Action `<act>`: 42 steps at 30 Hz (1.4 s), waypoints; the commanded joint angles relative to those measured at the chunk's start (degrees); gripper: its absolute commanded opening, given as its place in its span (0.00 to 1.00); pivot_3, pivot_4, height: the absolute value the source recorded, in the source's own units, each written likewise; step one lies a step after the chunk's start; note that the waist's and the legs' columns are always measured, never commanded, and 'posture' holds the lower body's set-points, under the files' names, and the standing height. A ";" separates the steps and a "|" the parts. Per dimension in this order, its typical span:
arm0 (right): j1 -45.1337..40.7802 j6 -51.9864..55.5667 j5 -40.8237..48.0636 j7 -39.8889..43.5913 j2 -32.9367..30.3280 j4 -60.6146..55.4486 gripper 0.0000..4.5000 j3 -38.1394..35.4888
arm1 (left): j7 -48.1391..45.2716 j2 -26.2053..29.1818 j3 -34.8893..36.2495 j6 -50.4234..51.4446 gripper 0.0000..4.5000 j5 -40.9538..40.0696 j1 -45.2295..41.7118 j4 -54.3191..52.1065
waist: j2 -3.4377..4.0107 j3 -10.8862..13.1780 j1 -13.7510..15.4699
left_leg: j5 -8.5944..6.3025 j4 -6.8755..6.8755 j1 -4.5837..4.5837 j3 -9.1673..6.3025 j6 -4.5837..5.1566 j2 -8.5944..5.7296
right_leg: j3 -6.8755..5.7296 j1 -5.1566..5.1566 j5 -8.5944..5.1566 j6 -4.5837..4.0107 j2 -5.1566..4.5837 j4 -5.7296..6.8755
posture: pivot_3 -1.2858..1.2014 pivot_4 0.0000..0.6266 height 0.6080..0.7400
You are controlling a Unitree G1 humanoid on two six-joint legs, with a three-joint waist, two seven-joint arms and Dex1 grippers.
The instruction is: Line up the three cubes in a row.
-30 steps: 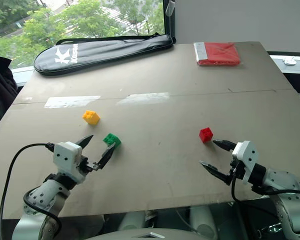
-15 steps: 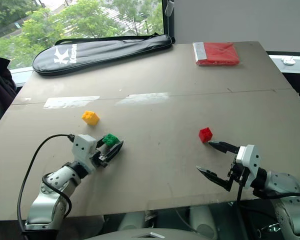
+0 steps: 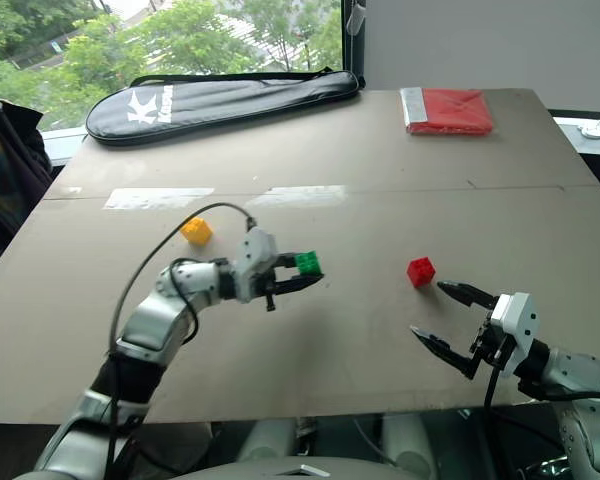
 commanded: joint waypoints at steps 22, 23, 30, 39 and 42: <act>4.56 -3.97 0.68 -4.10 1.50 -0.80 1.00 -6.17 | 1.73 -15.99 -7.64 -9.73 0.29 11.58 -14.77 28.45 | -0.02 0.03 0.00 | -0.03 0.15 -0.03 0.03 0.07 0.00 | 0.13 -0.02 -0.06 0.31 0.02 0.02 | 0.52 0.24 0.75; 4.58 -3.91 0.88 -4.00 1.53 -0.88 1.00 -6.17 | 1.83 -16.06 -7.54 -9.70 0.29 11.70 -14.78 28.69 | -0.02 0.03 0.00 | -0.03 0.16 -0.03 0.03 0.07 -0.01 | 0.13 -0.02 -0.06 0.31 0.02 0.02 | 0.52 0.24 0.75; 4.89 -3.27 1.90 -3.67 1.44 -1.39 1.00 -6.01 | 1.59 -16.58 -6.93 -9.04 0.29 11.75 -14.46 29.31 | -0.01 0.03 -0.01 | -0.03 0.17 0.03 0.01 0.08 -0.01 | 0.13 0.06 -0.06 0.33 0.02 0.02 | 0.52 0.24 0.75; 4.85 -2.96 1.79 -3.55 1.21 -1.30 1.00 -5.62 | 2.84 -16.03 -5.73 -9.77 0.99 12.40 -14.32 29.96 | -0.01 0.03 -0.09 | -0.03 0.17 0.03 0.00 0.08 -0.02 | 0.13 0.07 -0.07 0.34 0.03 0.02 | 0.52 0.24 0.75; 4.83 -2.93 1.71 -3.49 1.19 -1.28 1.00 -5.49 | 3.39 -14.95 -5.04 -9.60 0.99 12.36 -14.07 29.45 | -0.01 0.03 -0.19 | -0.03 0.17 0.04 0.00 0.08 -0.01 | 0.14 0.07 -0.07 0.34 0.03 0.02 | 0.52 0.24 0.75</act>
